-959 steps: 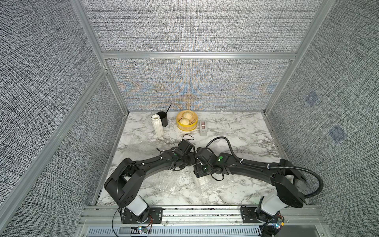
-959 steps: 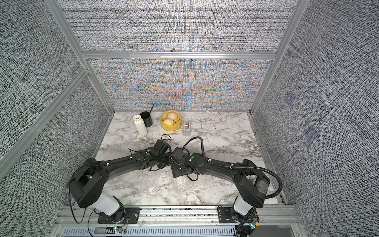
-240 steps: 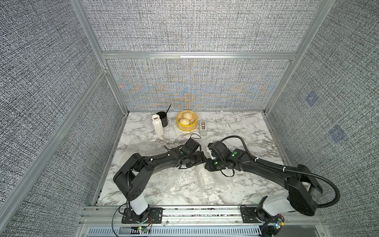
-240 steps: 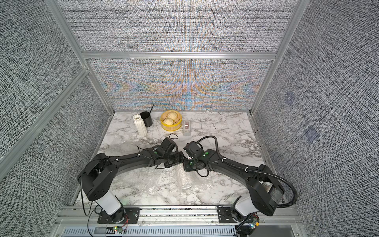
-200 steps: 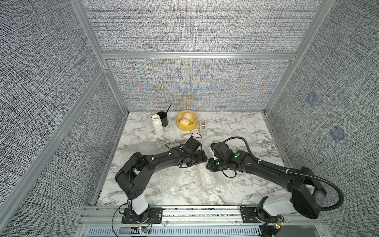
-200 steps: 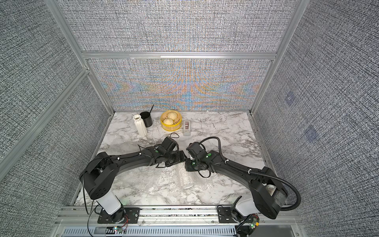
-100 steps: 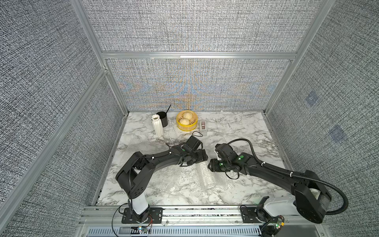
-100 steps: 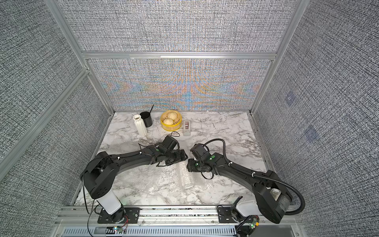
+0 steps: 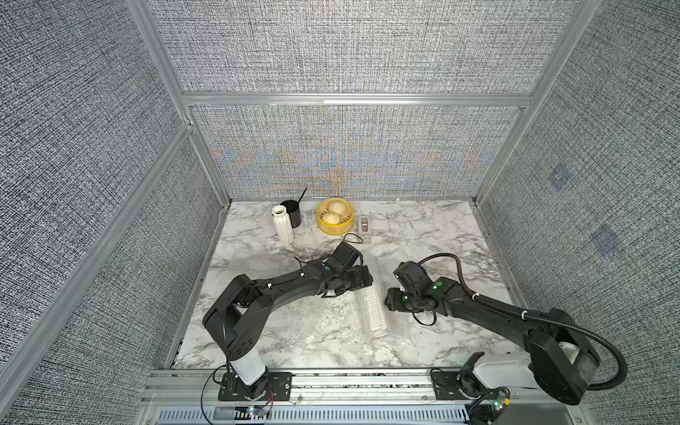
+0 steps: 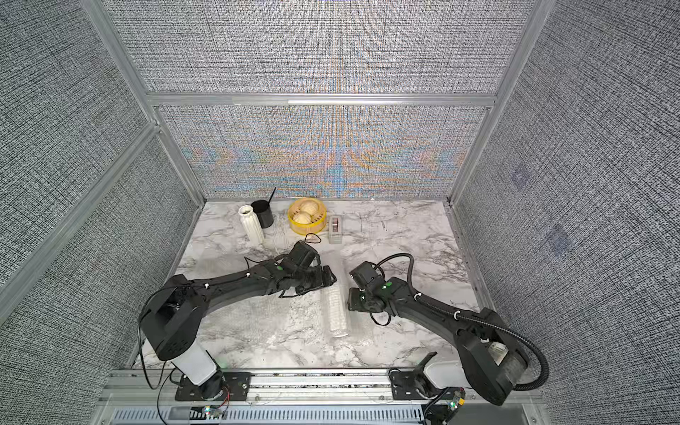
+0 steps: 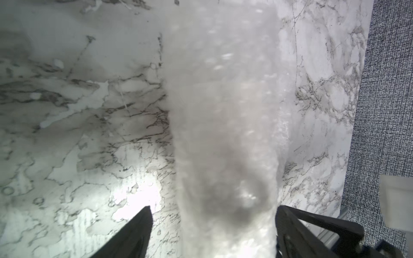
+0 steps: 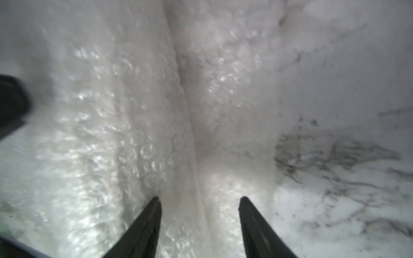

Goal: Wrap vases in bubble wrap
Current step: Wrap the vase in bubble wrap.

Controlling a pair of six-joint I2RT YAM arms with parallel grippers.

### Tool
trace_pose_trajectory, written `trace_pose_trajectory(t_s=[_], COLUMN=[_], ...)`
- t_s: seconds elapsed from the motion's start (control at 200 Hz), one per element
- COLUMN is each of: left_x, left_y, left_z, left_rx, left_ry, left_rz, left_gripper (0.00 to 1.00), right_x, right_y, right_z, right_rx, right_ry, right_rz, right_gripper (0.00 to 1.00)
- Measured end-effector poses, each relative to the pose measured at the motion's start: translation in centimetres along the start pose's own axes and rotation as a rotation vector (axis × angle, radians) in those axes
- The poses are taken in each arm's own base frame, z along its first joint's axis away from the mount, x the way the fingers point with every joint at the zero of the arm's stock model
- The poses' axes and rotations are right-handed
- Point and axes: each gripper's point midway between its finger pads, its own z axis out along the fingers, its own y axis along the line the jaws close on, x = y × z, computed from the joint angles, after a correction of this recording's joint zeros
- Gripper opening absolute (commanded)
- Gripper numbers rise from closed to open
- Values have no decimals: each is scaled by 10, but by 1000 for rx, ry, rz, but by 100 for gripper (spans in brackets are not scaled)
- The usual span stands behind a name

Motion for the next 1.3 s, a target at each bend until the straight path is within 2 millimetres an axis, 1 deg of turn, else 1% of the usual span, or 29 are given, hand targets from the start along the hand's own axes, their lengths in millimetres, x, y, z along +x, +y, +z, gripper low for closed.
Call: trace_pose_trajectory(t_s=[0.035, 0.075, 0.305, 0.49, 0.6, 0.7, 0.811, 0.896, 0.961, 1.031, 1.151, 1.301], left_x=[2, 3, 6, 7, 10, 17, 26, 26, 25, 25, 25, 25], left_y=[2, 3, -13, -14, -22, -26, -19, -18, -18, -18, -18, -18], left_z=[1, 3, 17, 11, 10, 19, 29, 31, 32, 31, 33, 34], left_rx=[-5, -6, 38, 30, 39, 38, 17, 6, 2, -5, -9, -12], left_ry=[4, 10, 32, 31, 38, 61, 102, 109, 110, 113, 120, 129], left_rz=[-7, -15, 11, 16, 31, 46, 42, 52, 64, 78, 103, 139], left_gripper=[86, 87, 86, 87, 88, 88, 87, 85, 85, 85, 85, 84], right_x=[8, 11, 11, 12, 14, 16, 15, 12, 5, -5, -17, -31], right_y=[-6, -9, -10, -7, -5, -5, -3, -1, -1, -6, -20, -36], right_z=[1, 1, -2, -3, 0, 2, 0, -7, -14, -17, -14, -5], right_rx=[17, 28, 25, 8, -3, -8, -20, -32, -42, -48, -55, -116], right_ry=[31, 42, 43, 46, 58, 65, 63, 48, 24, 4, 29, 75], right_rz=[0, 2, -5, -10, -13, -15, -20, -32, -33, -22, 16, 89], right_gripper=[58, 58, 58, 58, 58, 58, 61, 64, 66, 68, 68, 67])
